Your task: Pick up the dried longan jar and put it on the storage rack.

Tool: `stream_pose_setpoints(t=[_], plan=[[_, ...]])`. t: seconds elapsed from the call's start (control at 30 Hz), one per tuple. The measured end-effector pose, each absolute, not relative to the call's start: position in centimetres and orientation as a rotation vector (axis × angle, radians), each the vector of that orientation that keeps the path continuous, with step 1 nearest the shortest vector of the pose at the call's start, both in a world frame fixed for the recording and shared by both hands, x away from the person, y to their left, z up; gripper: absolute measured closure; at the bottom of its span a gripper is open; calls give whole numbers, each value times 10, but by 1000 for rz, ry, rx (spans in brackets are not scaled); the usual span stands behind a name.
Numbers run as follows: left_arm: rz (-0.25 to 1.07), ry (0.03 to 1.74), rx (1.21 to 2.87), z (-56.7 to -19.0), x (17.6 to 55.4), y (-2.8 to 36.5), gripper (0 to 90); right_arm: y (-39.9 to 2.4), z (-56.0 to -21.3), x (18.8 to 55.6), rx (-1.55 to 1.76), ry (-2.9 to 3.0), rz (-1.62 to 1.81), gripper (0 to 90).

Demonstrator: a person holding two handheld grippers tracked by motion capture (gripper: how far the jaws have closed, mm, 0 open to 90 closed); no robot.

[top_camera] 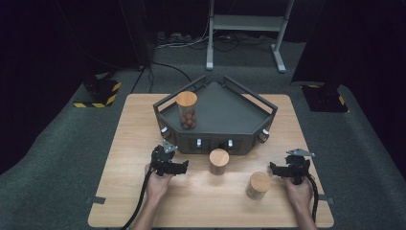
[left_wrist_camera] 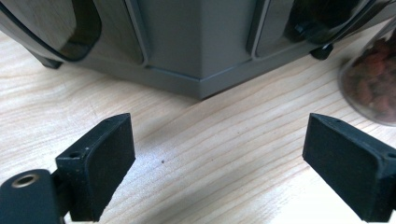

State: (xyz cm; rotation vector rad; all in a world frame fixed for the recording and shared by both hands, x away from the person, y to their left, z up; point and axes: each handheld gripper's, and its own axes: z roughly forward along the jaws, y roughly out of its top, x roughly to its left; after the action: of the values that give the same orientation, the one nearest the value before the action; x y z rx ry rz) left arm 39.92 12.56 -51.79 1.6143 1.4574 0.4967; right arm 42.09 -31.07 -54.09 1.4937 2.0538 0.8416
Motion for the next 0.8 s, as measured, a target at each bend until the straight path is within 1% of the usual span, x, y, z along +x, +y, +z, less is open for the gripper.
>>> stream_pose_setpoints(t=[0.27, 0.8], plan=[[498, 1481, 1643, -532, 402, 123, 88, -311, -541, 421, 1494, 2054, 842, 4], [508, 1485, 1650, -542, 403, 118, 85, -311, -541, 421, 1494, 2054, 841, 3]])
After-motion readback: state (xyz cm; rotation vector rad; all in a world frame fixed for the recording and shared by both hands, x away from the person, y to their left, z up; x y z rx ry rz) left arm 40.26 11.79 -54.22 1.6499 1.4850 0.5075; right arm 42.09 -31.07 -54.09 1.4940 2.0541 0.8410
